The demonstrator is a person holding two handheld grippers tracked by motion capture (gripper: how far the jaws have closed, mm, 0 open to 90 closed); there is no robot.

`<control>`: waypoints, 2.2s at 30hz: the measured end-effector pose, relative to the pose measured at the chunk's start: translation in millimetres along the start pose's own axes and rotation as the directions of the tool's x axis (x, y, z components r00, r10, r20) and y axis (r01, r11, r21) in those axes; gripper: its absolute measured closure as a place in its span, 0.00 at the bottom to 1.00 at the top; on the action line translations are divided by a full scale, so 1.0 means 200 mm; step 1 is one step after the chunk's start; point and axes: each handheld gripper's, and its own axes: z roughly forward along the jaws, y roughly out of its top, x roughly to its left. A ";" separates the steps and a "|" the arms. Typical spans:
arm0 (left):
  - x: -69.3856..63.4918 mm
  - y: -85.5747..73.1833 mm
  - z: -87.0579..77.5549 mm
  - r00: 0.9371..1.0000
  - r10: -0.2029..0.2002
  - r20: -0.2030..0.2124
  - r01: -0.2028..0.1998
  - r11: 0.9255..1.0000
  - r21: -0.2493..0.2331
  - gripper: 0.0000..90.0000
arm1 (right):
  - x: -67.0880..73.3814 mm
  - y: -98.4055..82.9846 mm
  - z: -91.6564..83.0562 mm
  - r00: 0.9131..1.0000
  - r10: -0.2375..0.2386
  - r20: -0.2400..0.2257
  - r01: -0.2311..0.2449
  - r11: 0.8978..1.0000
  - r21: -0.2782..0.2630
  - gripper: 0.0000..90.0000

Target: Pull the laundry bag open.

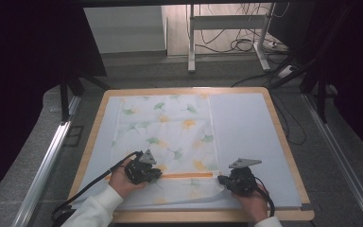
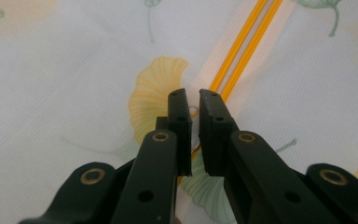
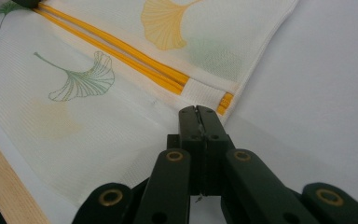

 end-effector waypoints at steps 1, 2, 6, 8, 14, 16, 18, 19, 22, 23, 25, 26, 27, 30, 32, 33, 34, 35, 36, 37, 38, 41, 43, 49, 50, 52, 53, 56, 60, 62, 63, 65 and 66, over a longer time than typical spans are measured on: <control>0.00 -0.01 0.00 1.000 -0.003 0.000 0.003 1.000 -0.001 0.94 | 0.00 0.00 0.00 1.000 0.000 0.000 0.000 1.000 0.000 0.99; 0.01 -0.01 -0.01 1.000 -0.003 -0.002 0.003 1.000 0.000 0.94 | 0.00 0.00 0.00 1.000 -0.001 0.000 0.001 1.000 0.000 0.99; 0.02 -0.03 -0.02 1.000 -0.011 -0.004 0.011 1.000 0.003 0.94 | 0.00 0.00 0.00 1.000 -0.003 0.001 0.003 1.000 0.000 0.99; 0.02 -0.03 -0.03 1.000 -0.014 -0.005 0.014 1.000 0.002 0.94 | 0.00 0.00 0.00 1.000 -0.003 0.001 0.003 1.000 0.000 0.99; 0.04 -0.07 -0.05 1.000 -0.028 -0.013 0.028 1.000 0.003 0.94 | 0.00 0.00 0.00 1.000 -0.003 0.001 0.003 1.000 0.000 0.99; 0.05 -0.08 -0.06 0.999 -0.033 -0.014 0.033 0.999 0.001 0.94 | 0.00 0.00 0.00 1.000 -0.003 0.001 0.003 1.000 0.000 0.99; 0.05 -0.08 -0.06 0.999 -0.038 -0.014 0.038 0.999 0.001 0.94 | 0.00 0.00 0.00 1.000 -0.004 0.001 0.004 1.000 0.000 0.99; 0.06 -0.09 -0.07 0.999 -0.041 -0.013 0.041 0.999 0.002 0.94 | 0.00 0.00 0.00 1.000 -0.004 0.001 0.004 1.000 0.000 0.99; 0.07 -0.10 -0.07 0.999 -0.046 -0.011 0.046 0.999 0.000 0.94 | 0.00 0.00 0.00 1.000 -0.005 0.001 0.005 1.000 0.000 0.99; 0.07 -0.10 -0.08 0.999 -0.044 -0.015 0.044 0.999 0.002 0.94 | 0.00 0.00 0.00 1.000 -0.005 0.001 0.005 1.000 -0.001 0.99; 0.07 -0.11 -0.08 0.999 -0.045 -0.019 0.046 0.999 0.004 0.94 | 0.00 0.00 0.00 1.000 -0.004 0.001 0.004 1.000 0.000 0.99; 0.07 -0.11 -0.08 0.999 -0.045 -0.019 0.046 0.999 0.004 0.94 | 0.00 0.00 0.00 1.000 -0.004 0.001 0.004 1.000 0.000 0.99; 0.07 -0.12 -0.09 0.998 -0.050 -0.022 0.050 0.999 0.004 0.94 | 0.00 0.00 0.00 1.000 -0.005 0.001 0.005 1.000 -0.001 0.99; 0.08 -0.13 -0.09 0.998 -0.054 -0.025 0.054 0.999 0.004 0.94 | 0.00 0.00 0.00 1.000 -0.005 0.001 0.005 1.000 -0.001 0.99; 0.09 -0.14 -0.11 0.998 -0.061 -0.026 0.061 0.998 0.003 0.94 | 0.00 0.00 0.00 1.000 -0.005 0.001 0.005 1.000 -0.001 0.99; 0.09 -0.15 -0.11 0.998 -0.065 -0.028 0.065 0.998 0.003 0.94 | 0.00 0.00 0.00 1.000 -0.006 0.001 0.006 1.000 0.000 0.99; 0.09 -0.15 -0.11 0.998 -0.065 -0.028 0.065 0.998 0.003 0.94 | 0.00 0.00 0.00 1.000 -0.005 0.001 0.005 1.000 -0.001 0.99; 0.10 -0.16 -0.12 0.997 -0.068 -0.025 0.068 0.998 0.001 0.94 | 0.00 0.00 0.00 1.000 -0.006 0.000 0.006 1.000 0.000 0.99; 0.10 -0.16 -0.12 0.997 -0.068 -0.025 0.068 0.998 0.001 0.94 | 0.00 0.00 0.00 1.000 -0.006 0.000 0.006 1.000 0.000 0.99; 0.10 -0.16 -0.12 0.997 -0.068 -0.028 0.069 0.998 0.001 0.94 | 0.00 0.00 0.00 1.000 -0.006 0.001 0.006 1.000 0.000 0.99; 0.10 -0.16 -0.12 0.997 -0.071 -0.030 0.071 0.997 0.002 0.94 | 0.00 0.00 0.00 1.000 -0.006 0.001 0.006 1.000 0.000 0.99; 0.11 -0.18 -0.13 0.996 -0.078 -0.033 0.078 0.997 0.000 0.94 | 0.00 0.00 0.00 1.000 -0.005 0.001 0.005 1.000 -0.001 0.99; 0.11 -0.19 -0.14 0.996 -0.081 -0.040 0.081 0.997 0.001 0.94 | 0.00 0.00 0.00 1.000 -0.005 0.001 0.005 1.000 -0.001 0.99; 0.14 -0.23 -0.17 0.994 -0.102 -0.049 0.102 0.995 -0.003 0.94 | 0.00 0.00 0.00 1.000 -0.007 0.001 0.007 1.000 0.000 0.99; 0.14 -0.23 -0.17 0.993 -0.107 -0.050 0.107 0.994 -0.007 0.94 | 0.00 0.00 0.00 1.000 -0.006 0.001 0.006 1.000 0.000 0.99; 0.14 -0.24 -0.17 0.993 -0.108 -0.052 0.108 0.994 -0.005 0.94 | 0.00 0.00 0.00 1.000 -0.007 0.001 0.007 1.000 0.000 0.99; 0.14 -0.24 -0.18 0.992 -0.112 -0.054 0.112 0.994 -0.006 0.94 | 0.00 0.00 0.00 1.000 -0.007 0.001 0.007 1.000 0.000 0.99; 0.15 -0.27 -0.19 0.991 -0.121 -0.059 0.121 0.993 -0.007 0.94 | 0.00 0.00 0.00 1.000 -0.006 0.002 0.006 1.000 -0.002 0.99; 0.16 -0.28 -0.21 0.990 -0.127 -0.066 0.127 0.992 -0.005 0.94 | 0.00 0.00 0.00 1.000 -0.007 0.002 0.007 1.000 -0.002 0.99; 0.16 -0.29 -0.21 0.988 -0.134 -0.070 0.134 0.991 -0.007 0.94 | 0.00 0.00 0.00 1.000 -0.009 0.004 0.009 1.000 -0.002 0.99; 0.17 -0.30 -0.22 0.988 -0.137 -0.077 0.137 0.991 -0.003 0.94 | 0.00 0.00 0.00 1.000 -0.009 0.003 0.009 1.000 -0.001 0.99; 0.17 -0.31 -0.23 0.987 -0.140 -0.082 0.141 0.990 0.000 0.94 | 0.00 0.00 0.00 1.000 -0.009 0.004 0.009 1.000 -0.002 0.99; 0.18 -0.32 -0.23 0.986 -0.144 -0.085 0.144 0.990 0.001 0.94 | 0.00 0.00 0.00 1.000 -0.009 0.003 0.009 1.000 -0.001 0.99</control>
